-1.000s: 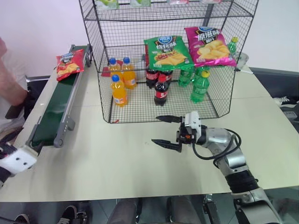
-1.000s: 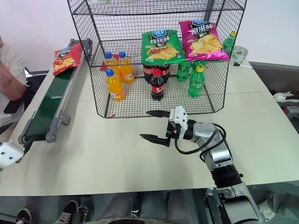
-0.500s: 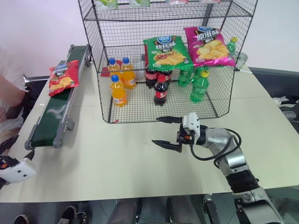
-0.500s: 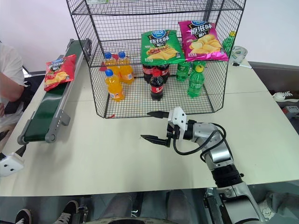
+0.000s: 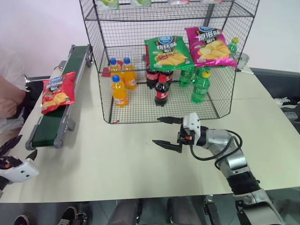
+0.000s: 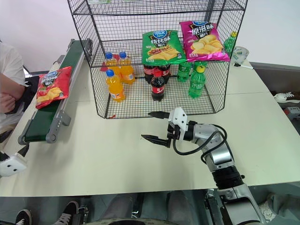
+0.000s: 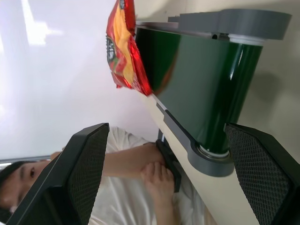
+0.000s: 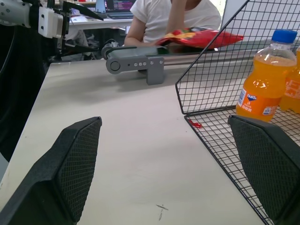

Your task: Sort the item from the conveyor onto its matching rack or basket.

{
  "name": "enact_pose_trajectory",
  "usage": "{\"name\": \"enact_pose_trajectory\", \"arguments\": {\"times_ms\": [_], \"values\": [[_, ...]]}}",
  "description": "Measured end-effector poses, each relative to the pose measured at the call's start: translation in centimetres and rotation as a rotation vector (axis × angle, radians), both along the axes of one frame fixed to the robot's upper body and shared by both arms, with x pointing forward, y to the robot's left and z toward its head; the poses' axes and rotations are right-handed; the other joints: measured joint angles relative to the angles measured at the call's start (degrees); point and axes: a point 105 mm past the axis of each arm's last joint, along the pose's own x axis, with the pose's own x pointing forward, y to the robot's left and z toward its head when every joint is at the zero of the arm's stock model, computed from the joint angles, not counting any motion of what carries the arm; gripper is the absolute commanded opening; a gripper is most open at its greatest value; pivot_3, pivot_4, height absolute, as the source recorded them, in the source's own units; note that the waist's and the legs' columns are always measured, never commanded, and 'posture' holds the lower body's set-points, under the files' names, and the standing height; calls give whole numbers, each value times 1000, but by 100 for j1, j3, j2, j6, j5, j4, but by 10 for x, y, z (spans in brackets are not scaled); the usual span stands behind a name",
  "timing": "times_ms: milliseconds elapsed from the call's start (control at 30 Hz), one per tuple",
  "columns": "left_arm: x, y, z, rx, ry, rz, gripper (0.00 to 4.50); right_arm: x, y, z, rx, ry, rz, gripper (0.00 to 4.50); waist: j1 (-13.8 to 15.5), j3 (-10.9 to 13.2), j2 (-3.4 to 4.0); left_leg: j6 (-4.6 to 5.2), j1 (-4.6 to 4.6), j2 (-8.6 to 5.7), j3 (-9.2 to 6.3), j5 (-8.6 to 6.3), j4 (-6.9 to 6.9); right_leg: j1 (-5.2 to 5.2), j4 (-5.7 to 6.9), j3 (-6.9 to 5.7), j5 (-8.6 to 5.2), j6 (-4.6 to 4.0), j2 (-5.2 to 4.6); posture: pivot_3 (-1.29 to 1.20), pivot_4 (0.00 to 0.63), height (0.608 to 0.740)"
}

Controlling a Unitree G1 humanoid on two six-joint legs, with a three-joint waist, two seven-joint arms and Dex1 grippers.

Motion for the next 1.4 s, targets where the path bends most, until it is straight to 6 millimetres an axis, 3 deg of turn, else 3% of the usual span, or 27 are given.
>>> {"name": "enact_pose_trajectory", "arguments": {"times_ms": [700, 1000, 1100, 1300, 1400], "values": [[12, -3, -13, -7, 13, 11, 4107, 1, 1, 4, 1, -13, -19, 4500, -3, -2, -3, -1, 0, 1, 0, 1, 1, -2, 5, 1, 0, 1, 3, 0, 150, 739], [38, -16, -4, -21, -46, -19, 4107, 1, 1, 4, 1, -13, -23, 4500, 8, -3, -5, -2, 0, 0, 0, 2, 7, -2, 14, 1, 1, 1, 3, 0, 150, 739], [41, -17, -4, -28, -56, -18, 3255, 2, 0, 4, 1, -14, -30, 4500, -1, -3, -5, -3, 0, 0, 0, 2, 6, -5, 16, 2, 1, 1, 3, 0, 150, 739], [39, -11, -10, -44, -51, 21, 216, 5, -10, 6, -21, -23, -62, 4500, -4, -3, -5, -3, 0, 0, 1, 3, 6, -8, 19, 4, 1, 1, 4, 0, 150, 739], [38, -9, -9, -46, -60, 30, 46, 5, -11, 6, -25, -25, -64, 4500, -3, -3, -5, -3, 0, 0, 2, 3, 6, -8, 19, 5, 1, 1, 4, 0, 150, 739]]}}
